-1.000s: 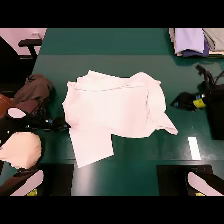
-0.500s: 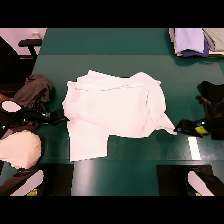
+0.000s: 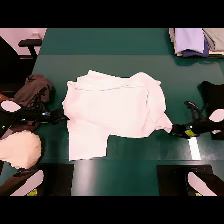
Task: Fold the shirts.
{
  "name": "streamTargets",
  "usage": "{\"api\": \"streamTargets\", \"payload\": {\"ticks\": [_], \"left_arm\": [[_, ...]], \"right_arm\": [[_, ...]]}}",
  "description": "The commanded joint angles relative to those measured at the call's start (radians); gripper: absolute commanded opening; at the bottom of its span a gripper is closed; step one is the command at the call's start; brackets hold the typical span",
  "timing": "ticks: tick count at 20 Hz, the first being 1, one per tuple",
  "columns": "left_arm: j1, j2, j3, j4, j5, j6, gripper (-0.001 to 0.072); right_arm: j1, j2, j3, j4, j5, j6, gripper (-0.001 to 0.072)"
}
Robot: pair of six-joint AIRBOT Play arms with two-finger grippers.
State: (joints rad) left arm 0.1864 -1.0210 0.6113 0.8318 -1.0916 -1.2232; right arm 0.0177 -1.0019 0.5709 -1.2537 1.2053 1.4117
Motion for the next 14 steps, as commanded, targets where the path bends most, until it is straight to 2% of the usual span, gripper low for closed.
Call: {"api": "streamTargets", "payload": {"ticks": [1,3,4,9,11,14], "left_arm": [[0.0,0.001,0.001,-0.003,0.004,0.0,0.0023],[0.0,0.001,0.001,-0.002,0.012,0.0,0.0023],[0.0,0.001,0.001,-0.002,0.014,0.001,0.0023],[0.0,0.046,0.128,-0.002,-0.031,-0.013,0.0022],[0.0,0.102,0.279,-0.002,-0.051,-0.055,0.0022],[0.0,0.172,0.62,-0.002,-0.072,-0.089,0.0022]], "right_arm": [[0.057,-0.064,0.048,-0.007,-0.035,0.001,0.015],[0.057,-0.083,0.085,-0.007,-0.031,0.001,0.0023],[0.057,-0.089,0.103,-0.007,-0.024,0.001,0.0012],[0.057,-0.02,0.229,0.061,0.053,0.001,0.0012],[0.056,0.061,0.351,0.099,0.054,0.001,0.0012],[0.055,0.161,0.624,0.11,0.05,0.006,0.0012]]}}
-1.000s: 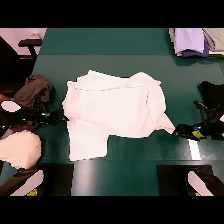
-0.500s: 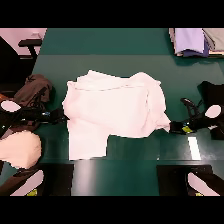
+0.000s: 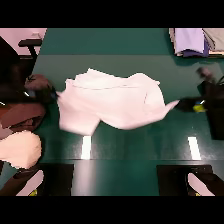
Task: Fold the shirts.
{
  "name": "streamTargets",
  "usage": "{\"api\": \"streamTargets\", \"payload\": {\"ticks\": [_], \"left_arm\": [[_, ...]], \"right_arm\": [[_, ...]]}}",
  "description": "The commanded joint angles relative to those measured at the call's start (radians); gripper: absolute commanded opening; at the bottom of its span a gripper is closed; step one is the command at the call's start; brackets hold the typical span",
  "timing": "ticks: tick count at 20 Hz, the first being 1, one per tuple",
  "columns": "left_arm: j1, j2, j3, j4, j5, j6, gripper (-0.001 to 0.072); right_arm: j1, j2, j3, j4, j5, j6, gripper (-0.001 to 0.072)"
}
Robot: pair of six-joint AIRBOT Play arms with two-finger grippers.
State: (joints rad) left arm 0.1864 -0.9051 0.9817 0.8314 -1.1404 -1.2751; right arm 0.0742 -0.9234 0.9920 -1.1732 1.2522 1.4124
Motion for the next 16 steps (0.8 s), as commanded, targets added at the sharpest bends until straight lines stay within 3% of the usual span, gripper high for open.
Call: {"api": "streamTargets", "payload": {"ticks": [1,5,9,13,16], "left_arm": [[0.0,0.066,0.39,-0.001,-0.037,-0.037,0.0022],[0.0,0.07,0.905,0.035,-0.029,-0.064,0.0022],[0.0,0.071,1.214,0.183,0.001,-0.157,0.0022],[0.0,0.07,1.257,0.198,-0.003,-0.195,0.0021],[0.0,0.06,1.149,0.188,-0.03,-0.219,0.0021]], "right_arm": [[-0.003,0.103,0.301,0.026,-0.002,0.014,0.0012],[-0.061,0.138,0.683,0.027,0.0,0.047,0.0012],[-0.156,0.137,0.954,0.027,0.051,0.086,0.0011],[-0.29,0.102,1.12,0.027,0.209,0.114,0.0011],[-0.383,0.027,1.176,0.031,0.365,0.135,0.0011]]}}
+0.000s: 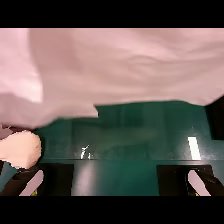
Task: Fold the shirts.
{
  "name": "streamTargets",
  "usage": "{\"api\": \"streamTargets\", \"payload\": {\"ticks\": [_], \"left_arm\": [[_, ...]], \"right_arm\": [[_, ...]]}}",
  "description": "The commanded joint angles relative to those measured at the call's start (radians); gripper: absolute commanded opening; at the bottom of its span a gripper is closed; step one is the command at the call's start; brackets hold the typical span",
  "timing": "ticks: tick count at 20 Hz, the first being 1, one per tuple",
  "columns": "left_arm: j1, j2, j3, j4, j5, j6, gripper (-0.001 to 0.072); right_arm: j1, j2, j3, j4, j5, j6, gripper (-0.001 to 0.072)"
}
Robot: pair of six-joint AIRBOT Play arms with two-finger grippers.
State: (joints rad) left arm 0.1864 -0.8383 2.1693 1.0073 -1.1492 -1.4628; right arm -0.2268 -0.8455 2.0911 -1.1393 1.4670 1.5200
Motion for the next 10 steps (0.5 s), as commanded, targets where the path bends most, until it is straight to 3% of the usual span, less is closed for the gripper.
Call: {"api": "streamTargets", "payload": {"ticks": [1,6,10], "left_arm": [[0.0,-0.013,-0.117,0.006,-0.038,-0.031,0.0021],[0.0,-0.187,-0.454,-0.034,-0.214,-0.03,0.0022],[-0.045,-0.442,-0.602,-0.005,-0.211,-0.004,0.0022]], "right_arm": [[-0.09,-0.076,0.047,-0.003,0.185,0.037,0.0011],[0.033,-0.232,-0.323,-0.034,0.243,0.063,0.0011],[0.15,-0.477,-0.517,-0.144,0.216,0.066,0.0011]]}}
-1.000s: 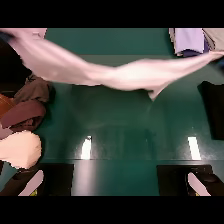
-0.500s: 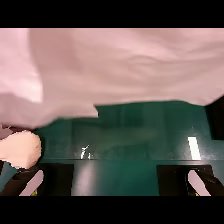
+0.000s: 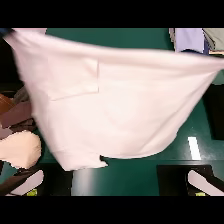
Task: Fold the shirts.
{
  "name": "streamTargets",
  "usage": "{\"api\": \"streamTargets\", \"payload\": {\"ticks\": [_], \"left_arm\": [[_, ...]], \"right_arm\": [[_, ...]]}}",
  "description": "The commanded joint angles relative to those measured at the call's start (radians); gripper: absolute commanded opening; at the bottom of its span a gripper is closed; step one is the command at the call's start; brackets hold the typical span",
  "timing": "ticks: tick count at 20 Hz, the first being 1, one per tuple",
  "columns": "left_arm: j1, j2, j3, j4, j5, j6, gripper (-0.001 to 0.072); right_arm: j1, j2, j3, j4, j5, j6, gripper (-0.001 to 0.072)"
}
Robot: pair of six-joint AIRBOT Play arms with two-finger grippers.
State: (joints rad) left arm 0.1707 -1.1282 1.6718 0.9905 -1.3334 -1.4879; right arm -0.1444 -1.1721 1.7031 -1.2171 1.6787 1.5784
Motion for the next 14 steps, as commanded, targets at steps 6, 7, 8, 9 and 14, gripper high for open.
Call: {"api": "streamTargets", "payload": {"ticks": [6,7,8,9,14], "left_arm": [[-0.127,-0.515,-0.047,0.042,0.257,0.056,0.0022],[-0.127,-0.545,-0.022,0.043,0.282,0.056,0.0022],[-0.126,-0.564,-0.005,0.048,0.319,0.056,0.0022],[-0.126,-0.571,0.003,0.051,0.354,0.057,0.0022],[-0.119,-0.566,0.034,0.052,0.238,0.151,0.0023]], "right_arm": [[0.085,-0.587,0.087,0.008,-0.174,-0.032,0.0011],[0.085,-0.642,0.149,0.021,-0.189,-0.042,0.0011],[0.086,-0.682,0.198,0.02,-0.198,-0.042,0.0011],[0.086,-0.714,0.24,0.021,-0.214,-0.042,0.0011],[0.086,-0.73,0.306,0.019,-0.155,-0.093,0.0011]]}}
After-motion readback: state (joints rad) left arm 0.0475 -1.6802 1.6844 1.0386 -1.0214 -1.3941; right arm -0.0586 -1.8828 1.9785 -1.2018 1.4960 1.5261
